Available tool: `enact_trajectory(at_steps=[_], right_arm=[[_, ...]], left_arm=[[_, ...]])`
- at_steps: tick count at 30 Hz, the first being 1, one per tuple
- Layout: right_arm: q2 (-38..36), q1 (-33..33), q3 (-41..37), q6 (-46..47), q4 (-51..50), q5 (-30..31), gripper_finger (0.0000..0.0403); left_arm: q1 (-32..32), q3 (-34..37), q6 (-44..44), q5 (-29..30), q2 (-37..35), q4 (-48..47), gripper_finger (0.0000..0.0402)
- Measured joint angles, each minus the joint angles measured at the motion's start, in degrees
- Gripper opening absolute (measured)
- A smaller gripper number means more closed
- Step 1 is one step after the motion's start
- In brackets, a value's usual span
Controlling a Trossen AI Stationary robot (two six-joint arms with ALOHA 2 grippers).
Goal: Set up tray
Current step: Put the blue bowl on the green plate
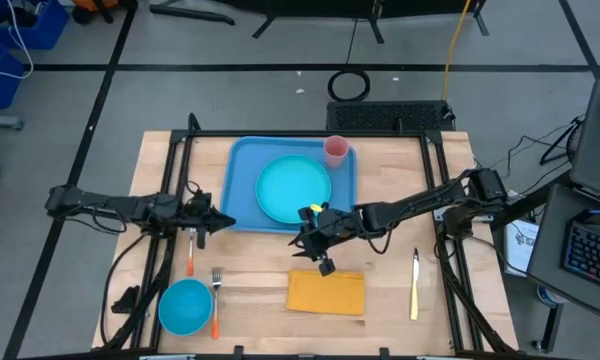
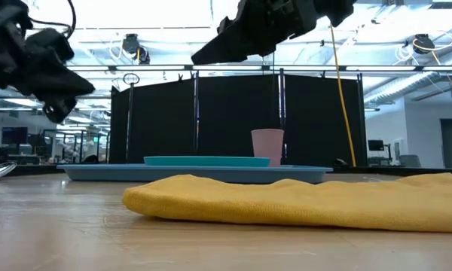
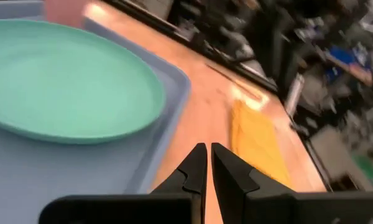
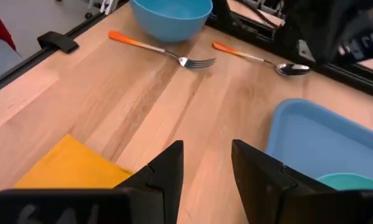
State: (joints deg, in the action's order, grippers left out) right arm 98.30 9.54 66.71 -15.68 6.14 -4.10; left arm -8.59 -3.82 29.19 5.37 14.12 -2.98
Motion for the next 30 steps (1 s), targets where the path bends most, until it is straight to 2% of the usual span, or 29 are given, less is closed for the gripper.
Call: enact_trajectory(at_steps=[4, 10, 16, 23, 30], right_arm=[[-0.2, -0.2, -1.6, 0.2, 3.2, 0.0, 0.0128], [-0.1, -0.9, -4.8, 1.6, 7.5, -0.2, 0.0128], [-0.1, -1.1, -5.2, 2.7, 8.0, 1.4, 0.0128], [-0.1, -0.6, -5.2, 4.1, 8.9, 1.1, 0.0128], [-0.1, -0.6, -5.2, 4.7, 9.0, 1.1, 0.0128]], left_arm=[[-5.3, -4.4, -3.3, 1.3, 3.2, -5.1, 0.0026], [-13.1, -12.5, -6.2, 7.3, 10.1, -15.4, 0.0026], [-19.0, -17.5, -6.1, 14.1, 17.6, -22.1, 0.0026], [-25.3, -21.7, -4.4, 14.2, 26.0, -28.2, 0.0026], [-30.4, -27.6, -1.0, 15.7, 31.2, -34.8, 0.0026]])
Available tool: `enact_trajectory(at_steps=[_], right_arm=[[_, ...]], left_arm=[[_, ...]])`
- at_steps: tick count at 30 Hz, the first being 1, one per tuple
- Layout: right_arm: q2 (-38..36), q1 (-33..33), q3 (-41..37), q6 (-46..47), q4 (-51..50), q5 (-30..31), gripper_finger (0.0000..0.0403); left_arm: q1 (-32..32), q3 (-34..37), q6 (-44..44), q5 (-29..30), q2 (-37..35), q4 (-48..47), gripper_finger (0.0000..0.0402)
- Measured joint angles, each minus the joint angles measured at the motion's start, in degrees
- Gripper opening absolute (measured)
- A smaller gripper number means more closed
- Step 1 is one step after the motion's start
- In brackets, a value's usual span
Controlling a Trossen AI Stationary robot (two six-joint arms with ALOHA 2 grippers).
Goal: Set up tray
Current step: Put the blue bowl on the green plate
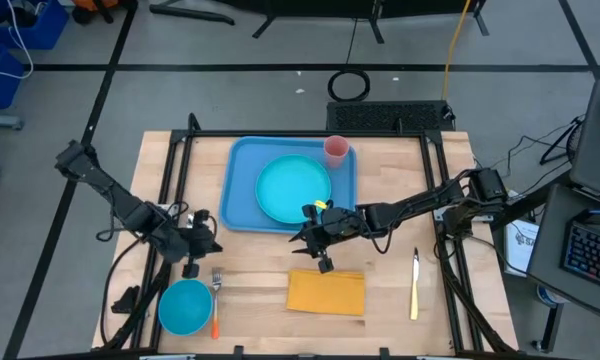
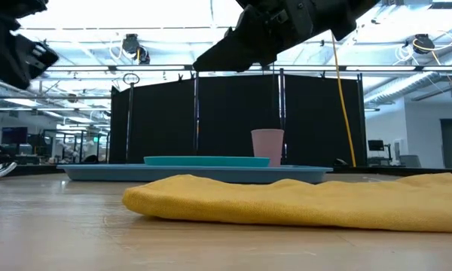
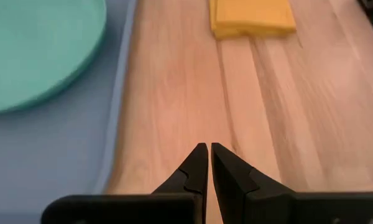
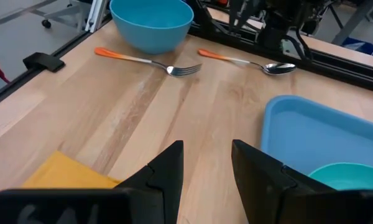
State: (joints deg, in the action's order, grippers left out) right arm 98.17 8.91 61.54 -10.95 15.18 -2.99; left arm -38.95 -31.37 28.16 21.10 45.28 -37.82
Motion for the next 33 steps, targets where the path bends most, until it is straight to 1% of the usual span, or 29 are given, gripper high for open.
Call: enact_trajectory(at_steps=[4, 7, 9, 12, 14, 16, 21, 23, 28, 30, 33], right_arm=[[0.0, 0.2, 0.0, 0.1, 0.0, 0.0, 0.0128], [0.0, 0.2, 0.0, -0.1, 0.0, 0.0, 0.0128], [0.0, 0.2, 0.0, 0.0, 0.0, 0.0, 0.0128], [0.0, 0.2, 0.0, 0.2, 0.0, 0.0, 0.0128], [0.0, 0.2, 0.0, 0.2, 0.0, 0.0, 0.0128], [0.0, 0.2, 0.0, 0.2, 0.1, 0.0, 0.0128], [0.0, 0.2, 0.0, 0.2, 0.5, 0.0, 0.0128], [0.0, 0.2, 0.0, 0.2, 0.5, 0.0, 0.0128], [0.0, 0.2, 0.0, 0.8, 0.9, 0.0, 0.0128], [0.0, 0.2, 0.0, 1.5, 0.9, 0.0, 0.0128], [0.0, 0.2, 0.0, 2.4, 0.9, 0.0, 0.0128]], left_arm=[[-4.3, -6.1, 7.1, 1.5, 5.0, -12.8, 0.0026], [-7.2, -8.8, 11.2, 2.7, 8.4, -16.9, 0.0026], [-8.5, -9.2, 13.0, 1.3, 10.1, -16.8, 0.0026], [-10.0, -9.2, 15.4, -3.2, 11.9, -14.7, 0.0026], [-11.0, -9.2, 18.0, -5.4, 12.6, -15.0, 0.0026], [-11.8, -9.2, 19.5, -6.7, 12.9, -15.0, 0.0026], [-12.1, -9.3, 24.9, -11.9, 12.4, -15.1, 0.0026], [-12.1, -9.8, 27.1, -12.1, 12.2, -15.2, 0.0026], [-12.1, -10.1, 28.4, -11.4, 12.0, -15.7, 0.0028], [-12.1, -10.1, 30.3, -11.5, 12.0, -15.6, 0.0038], [-12.1, -10.1, 32.2, -11.5, 12.1, -15.6, 0.0067]])
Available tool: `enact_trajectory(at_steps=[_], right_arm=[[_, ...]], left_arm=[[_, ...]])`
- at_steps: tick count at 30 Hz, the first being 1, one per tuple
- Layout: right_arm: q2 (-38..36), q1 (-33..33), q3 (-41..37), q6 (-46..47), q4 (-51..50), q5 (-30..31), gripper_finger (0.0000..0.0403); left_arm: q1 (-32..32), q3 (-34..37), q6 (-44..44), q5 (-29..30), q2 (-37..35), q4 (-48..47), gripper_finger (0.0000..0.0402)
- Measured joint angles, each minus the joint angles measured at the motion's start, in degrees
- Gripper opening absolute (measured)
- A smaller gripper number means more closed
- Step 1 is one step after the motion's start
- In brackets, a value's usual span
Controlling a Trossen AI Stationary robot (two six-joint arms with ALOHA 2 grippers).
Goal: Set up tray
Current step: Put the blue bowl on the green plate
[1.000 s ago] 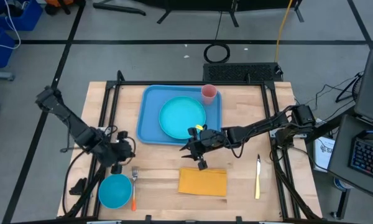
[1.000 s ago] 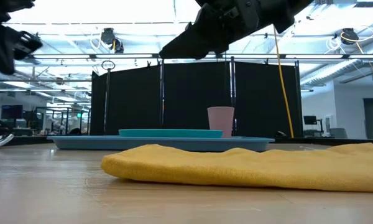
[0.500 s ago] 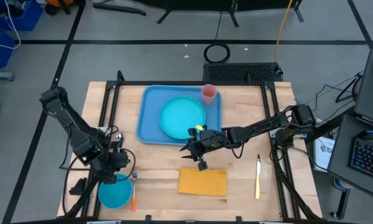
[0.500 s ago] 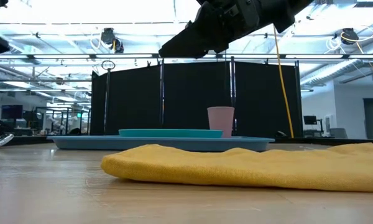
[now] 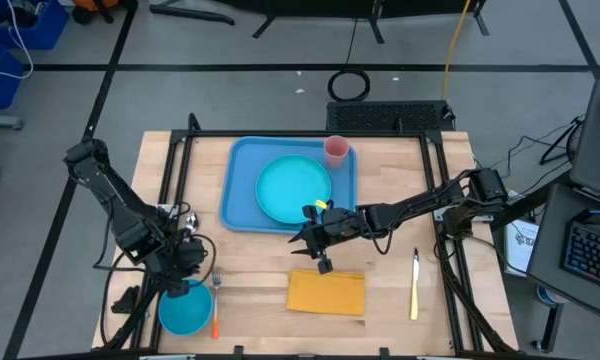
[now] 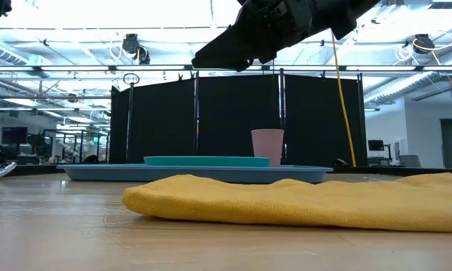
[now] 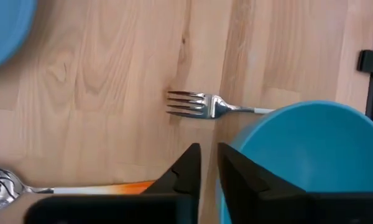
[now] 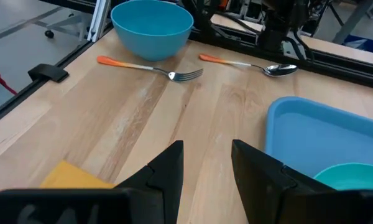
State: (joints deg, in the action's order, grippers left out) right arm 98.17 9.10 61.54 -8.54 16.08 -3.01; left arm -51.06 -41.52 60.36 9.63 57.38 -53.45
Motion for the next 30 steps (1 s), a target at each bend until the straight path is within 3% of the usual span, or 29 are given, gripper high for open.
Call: enact_trajectory(at_steps=[7, 10, 30], right_arm=[[0.0, 0.7, 0.0, 0.9, 0.0, 0.0, 0.0128], [0.0, 1.2, 0.0, 0.9, 0.0, 0.0, 0.0128], [0.0, 1.1, 0.0, 1.2, 0.0, 0.0, 0.0128]], left_arm=[[-0.5, 0.0, 0.9, -0.5, 0.3, 0.2, 0.0158], [-2.6, 0.0, -1.0, -1.0, 1.2, 0.2, 0.0179], [-7.2, 0.0, 2.5, -1.1, 8.7, 0.0, 0.0186]])
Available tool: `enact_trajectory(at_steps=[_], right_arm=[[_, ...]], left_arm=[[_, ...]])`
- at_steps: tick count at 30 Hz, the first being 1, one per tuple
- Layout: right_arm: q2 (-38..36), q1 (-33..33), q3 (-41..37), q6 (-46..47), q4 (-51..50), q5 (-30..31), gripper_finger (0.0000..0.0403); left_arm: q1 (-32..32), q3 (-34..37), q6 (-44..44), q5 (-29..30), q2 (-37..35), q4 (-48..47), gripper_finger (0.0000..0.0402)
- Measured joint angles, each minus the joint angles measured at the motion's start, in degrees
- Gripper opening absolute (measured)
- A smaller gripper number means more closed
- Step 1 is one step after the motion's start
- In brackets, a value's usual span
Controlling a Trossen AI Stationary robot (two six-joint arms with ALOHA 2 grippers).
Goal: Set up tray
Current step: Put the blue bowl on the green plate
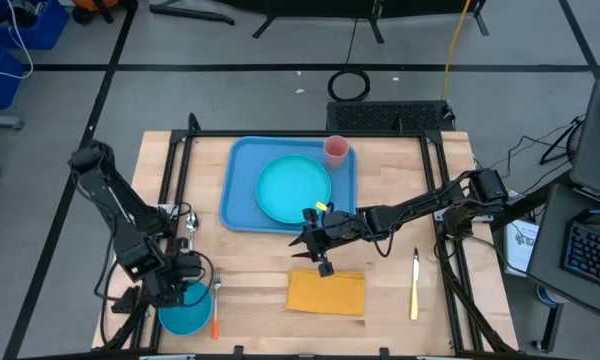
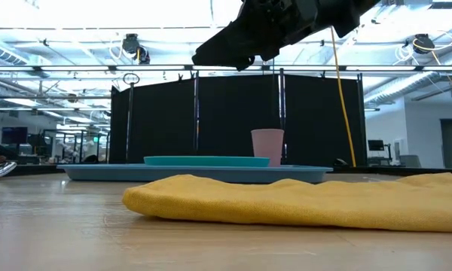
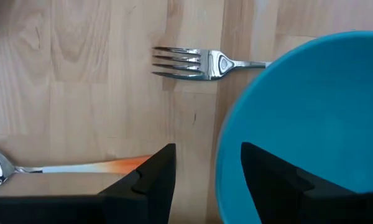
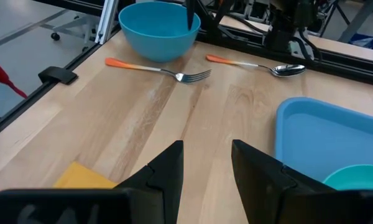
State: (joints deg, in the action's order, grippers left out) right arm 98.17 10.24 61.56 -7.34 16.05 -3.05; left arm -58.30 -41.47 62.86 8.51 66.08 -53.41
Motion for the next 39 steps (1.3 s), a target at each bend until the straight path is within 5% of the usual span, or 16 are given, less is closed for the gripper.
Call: enact_trajectory(at_steps=[17, 21, 28, 39], right_arm=[[0.0, 0.0, 0.0, 0.7, 0.0, 0.0, 0.0128], [0.0, 0.3, 0.0, 0.7, 0.0, 0.0, 0.0128], [0.0, 0.4, 0.0, 0.7, 0.0, 0.0, 0.0128], [0.0, 0.4, 0.0, 0.7, 0.4, 0.0, 0.0128]], left_arm=[[0.0, 0.0, 0.7, -0.5, 1.0, 0.1, 0.0183], [0.0, 0.0, 0.5, -0.5, 1.0, 0.1, 0.0145], [0.2, 0.0, -2.5, 0.1, 1.0, 0.1, 0.0022], [0.6, 0.1, -2.8, 1.4, -0.1, 0.4, 0.0006]])
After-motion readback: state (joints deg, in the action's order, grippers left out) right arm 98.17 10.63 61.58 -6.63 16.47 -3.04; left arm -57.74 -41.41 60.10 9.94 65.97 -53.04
